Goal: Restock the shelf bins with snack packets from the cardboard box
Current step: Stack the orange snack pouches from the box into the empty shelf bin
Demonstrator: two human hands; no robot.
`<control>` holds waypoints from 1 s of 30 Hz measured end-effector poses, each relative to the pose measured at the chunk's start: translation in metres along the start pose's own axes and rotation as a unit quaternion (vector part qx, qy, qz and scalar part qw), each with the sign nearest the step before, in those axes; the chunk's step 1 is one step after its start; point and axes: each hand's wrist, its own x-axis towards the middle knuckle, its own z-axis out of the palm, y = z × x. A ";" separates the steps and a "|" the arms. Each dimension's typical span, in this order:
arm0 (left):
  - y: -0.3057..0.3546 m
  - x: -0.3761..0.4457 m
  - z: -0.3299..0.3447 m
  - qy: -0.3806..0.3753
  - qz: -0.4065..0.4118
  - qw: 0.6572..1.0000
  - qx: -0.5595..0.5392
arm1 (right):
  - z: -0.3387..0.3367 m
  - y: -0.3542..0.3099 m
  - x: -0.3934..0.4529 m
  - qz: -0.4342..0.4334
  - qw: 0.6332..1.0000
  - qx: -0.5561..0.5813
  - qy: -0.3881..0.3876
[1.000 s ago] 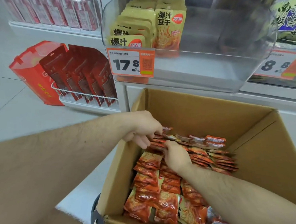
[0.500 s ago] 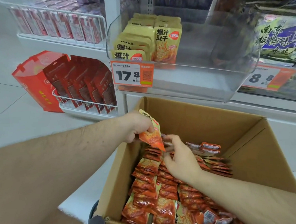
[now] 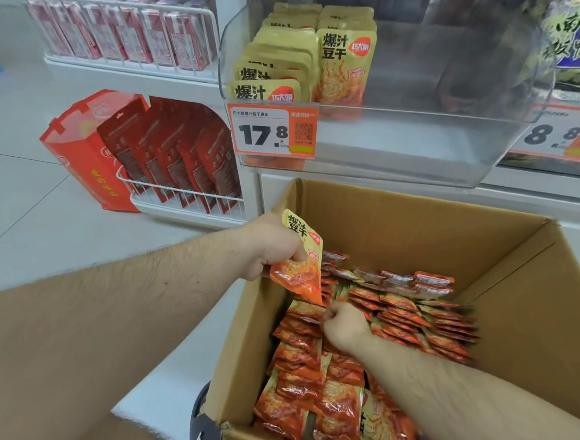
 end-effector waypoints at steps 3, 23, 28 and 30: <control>0.002 -0.002 -0.002 -0.009 -0.005 1.000 -0.006 | -0.026 -0.001 -0.007 0.026 0.995 0.085 0.047; 0.053 -0.071 0.036 -0.240 0.026 0.926 -0.290 | -0.158 -0.003 -0.170 -0.407 0.877 -0.005 0.257; 0.055 -0.083 0.043 -0.180 0.083 0.945 -0.260 | -0.164 -0.003 -0.171 -0.485 0.823 -0.053 0.291; 0.053 -0.082 0.042 -0.156 0.112 0.948 -0.254 | -0.167 -0.004 -0.170 -0.503 0.812 -0.061 0.289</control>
